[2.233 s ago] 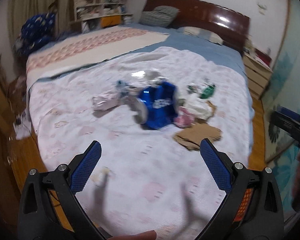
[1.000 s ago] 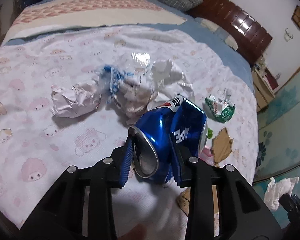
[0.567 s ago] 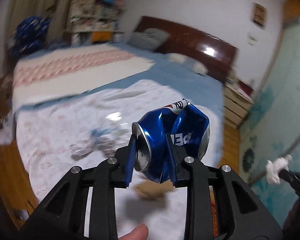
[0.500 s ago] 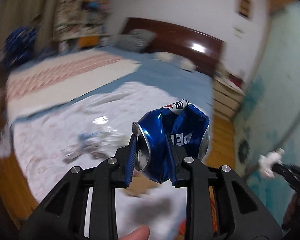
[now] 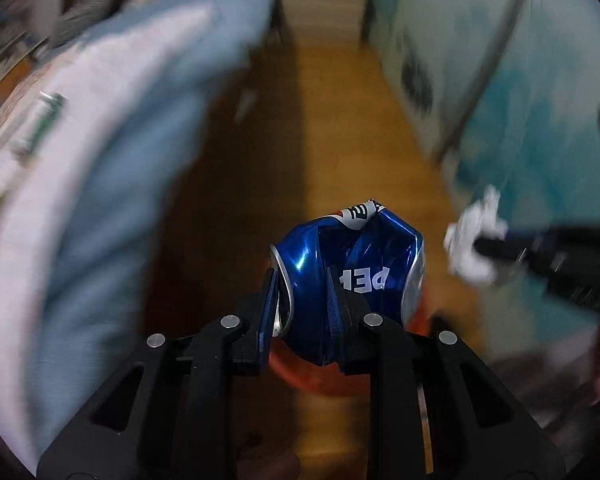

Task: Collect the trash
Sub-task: 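Drop the Pepsi can from the left gripper and tissue from the right gripper into the red wastebasket, then grasp a cardboard strip with the right gripper while the left gripper grasps a pink wrapper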

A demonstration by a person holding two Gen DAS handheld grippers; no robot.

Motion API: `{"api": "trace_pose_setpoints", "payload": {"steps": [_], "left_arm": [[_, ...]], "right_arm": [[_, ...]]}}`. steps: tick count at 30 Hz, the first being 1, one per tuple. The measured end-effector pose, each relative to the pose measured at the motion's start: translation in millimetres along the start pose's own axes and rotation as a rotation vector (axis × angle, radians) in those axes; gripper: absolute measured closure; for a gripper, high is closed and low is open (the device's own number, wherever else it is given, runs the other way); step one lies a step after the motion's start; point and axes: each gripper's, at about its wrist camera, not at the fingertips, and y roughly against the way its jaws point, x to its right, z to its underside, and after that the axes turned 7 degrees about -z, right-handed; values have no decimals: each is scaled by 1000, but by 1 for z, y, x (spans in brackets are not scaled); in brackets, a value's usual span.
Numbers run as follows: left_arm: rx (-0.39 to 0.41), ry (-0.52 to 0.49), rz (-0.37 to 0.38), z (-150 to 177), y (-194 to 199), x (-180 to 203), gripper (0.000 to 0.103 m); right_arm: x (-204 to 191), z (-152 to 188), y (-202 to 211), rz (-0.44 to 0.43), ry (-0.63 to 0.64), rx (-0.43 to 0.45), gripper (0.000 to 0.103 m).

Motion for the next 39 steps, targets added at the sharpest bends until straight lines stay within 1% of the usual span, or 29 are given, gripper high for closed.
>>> {"api": "trace_pose_setpoints", "payload": {"steps": [2, 4, 7, 9, 11, 13, 15, 16, 17, 18, 19, 20, 22, 24, 26, 28, 29, 31, 32, 33, 34, 35, 37, 38, 39], "left_arm": [[-95, -32, -13, 18, -39, 8, 79], [-161, -50, -15, 29, -63, 13, 79], [-176, -55, -12, 30, -75, 10, 79], [-175, -51, -15, 26, -76, 9, 79], [-176, -40, -19, 23, -76, 8, 79], [-172, -36, -20, 22, -76, 14, 79], [-165, -36, -23, 20, -72, 18, 78], [-159, -36, -25, 20, -70, 17, 75], [-149, -35, -28, 20, -66, 16, 71], [-137, -37, -27, 19, -62, 16, 56], [-128, -36, -28, 18, -58, 14, 42], [-117, -34, -30, 17, -53, 12, 40], [-102, -34, -37, 15, -44, 9, 40], [-76, -33, -58, 13, -28, 3, 40], [-51, -13, -79, 11, -5, -9, 40], [-13, 27, -82, 8, 22, -27, 38], [29, 60, -77, 8, 46, -43, 36], [107, 115, -77, 8, 82, -70, 25], [159, 156, -85, 11, 103, -90, 24], [209, 199, -101, 15, 122, -111, 23], [235, 226, -112, 17, 132, -125, 22], [266, 266, -126, 20, 145, -149, 22], [302, 319, -182, 28, 157, -186, 22], [320, 363, -220, 33, 163, -211, 22], [334, 399, -239, 38, 165, -231, 22]], "right_arm": [[14, 6, -38, 11, -21, -84, 95], [25, 9, -74, 15, -34, -162, 95], [34, 10, -103, 28, -52, -196, 95], [38, 9, -112, 19, -79, -199, 95], [34, 11, -117, 13, -93, -195, 95], [36, 17, -123, 23, -71, -206, 93], [31, 17, -123, 50, -51, -209, 91], [30, 14, -123, 59, -51, -204, 86], [30, 14, -120, 83, -53, -197, 74], [30, 8, -116, 105, -52, -186, 68], [31, 7, -113, 129, -49, -175, 57], [33, 3, -109, 143, -56, -166, 54], [33, -1, -94, 151, -81, -139, 55], [30, -9, -72, 183, -95, -86, 55], [20, -20, -45, 174, -101, -18, 54], [-3, -33, -15, 146, -60, 65, 54], [-25, -39, 5, 116, -13, 126, 54], [-55, -46, 30, 75, 49, 196, 54], [-82, -50, 43, 48, 109, 246, 54], [-99, -52, 49, 25, 146, 274, 54], [-118, -54, 53, 1, 181, 298, 54], [-140, -56, 58, -27, 225, 327, 54], [-182, -60, 59, -84, 298, 365, 54], [-204, -62, 58, -121, 328, 379, 54], [-227, -63, 56, -161, 363, 389, 54]]}}
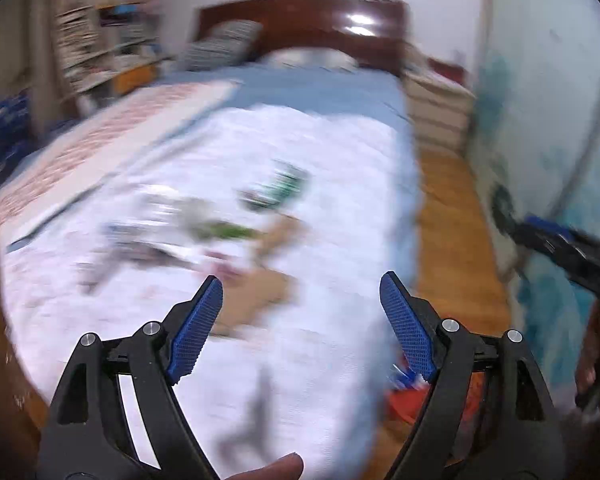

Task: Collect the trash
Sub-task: 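Grasp a cardboard strip with the right gripper while the left gripper grasps a pink wrapper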

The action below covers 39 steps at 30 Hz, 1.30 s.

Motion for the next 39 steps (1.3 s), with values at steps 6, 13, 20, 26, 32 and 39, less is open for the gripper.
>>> {"api": "trace_pose_setpoints", "payload": {"steps": [6, 13, 20, 26, 32, 39], "left_arm": [[20, 174, -145, 2, -20, -104, 22], [4, 202, -214, 5, -47, -138, 22], [-12, 192, -184, 8, -50, -135, 22], [-12, 177, -168, 8, -50, -130, 22], [-28, 221, -140, 8, -52, -138, 22], [-58, 212, -80, 5, -61, -124, 22]], "right_arm": [[-86, -16, -62, -140, 140, -19, 54], [-108, -9, -134, -193, 142, -111, 54], [-84, -2, -189, -212, 17, -202, 52], [-70, -11, -242, -218, -98, -294, 52], [-58, -19, -304, -145, -263, -435, 53], [-63, -24, -326, -114, -249, -439, 88]]}}
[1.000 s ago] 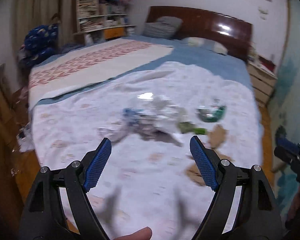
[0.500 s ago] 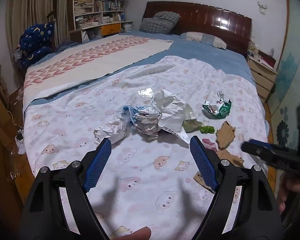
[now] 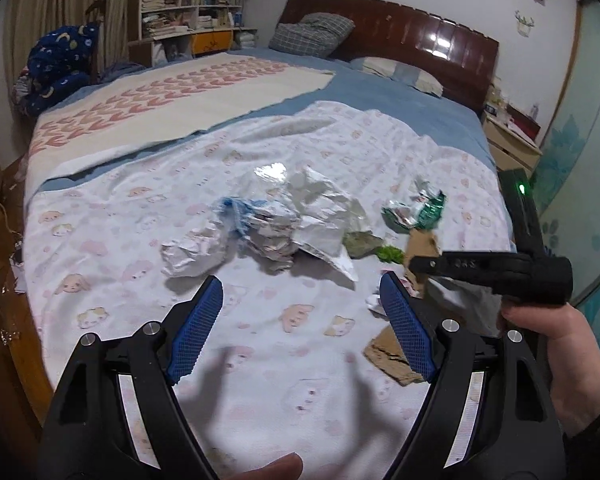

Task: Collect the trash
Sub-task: 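Grasp a cardboard strip with the right gripper while the left gripper grasps a pink wrapper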

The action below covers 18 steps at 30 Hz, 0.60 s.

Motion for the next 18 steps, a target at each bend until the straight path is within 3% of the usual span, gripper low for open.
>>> {"api": "trace_pose_setpoints", "payload": {"steps": [2, 10, 15, 17, 18], "left_arm": [[-13, -21, 19, 1, -4, 9, 22], [-103, -86, 104, -1, -39, 56, 22], [-155, -124, 75, 2, -64, 87, 22], [-179, -134, 40, 5, -74, 94, 26], [-190, -136, 25, 7, -80, 97, 40]], "right_arm": [[0, 0, 6, -22, 6, 22, 95], [4, 25, 79, -73, 48, 115, 96], [34, 52, 124, -87, 20, 159, 96], [48, 61, 134, -72, 17, 165, 96], [56, 66, 138, -66, 10, 167, 96]]}}
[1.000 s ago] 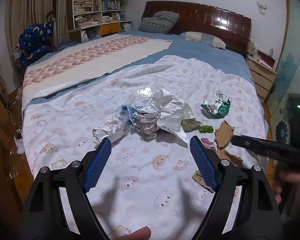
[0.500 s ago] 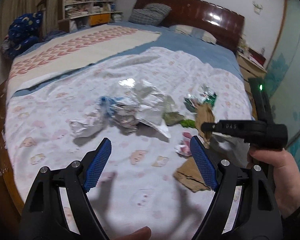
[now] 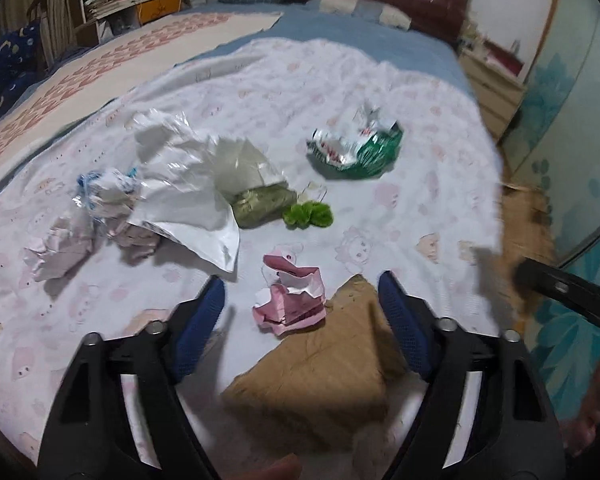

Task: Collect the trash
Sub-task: 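Grasp a cardboard strip with the right gripper while the left gripper grasps a pink wrapper, then release the cardboard strip and pink wrapper from both grippers into the red wastebasket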

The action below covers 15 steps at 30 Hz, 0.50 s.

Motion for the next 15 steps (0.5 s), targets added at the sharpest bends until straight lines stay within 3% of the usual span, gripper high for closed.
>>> {"api": "trace_pose_setpoints", "payload": {"steps": [1, 2, 6, 10, 15], "left_arm": [[-19, -1, -15, 0, -7, 2, 60], [-37, -1, -29, 0, -13, 2, 69], [-7, 21, -19, -4, -13, 0, 81], [42, 19, -43, -4, 8, 4, 83], [170, -8, -38, -2, 67, 9, 83]], "right_arm": [[8, 2, 4, 0, -9, 1, 96], [16, 5, 9, 3, -23, 3, 96], [29, 7, 23, 11, -22, 21, 96], [31, 8, 44, 30, 12, 55, 96], [25, 14, 79, 59, 48, 97, 96]]}}
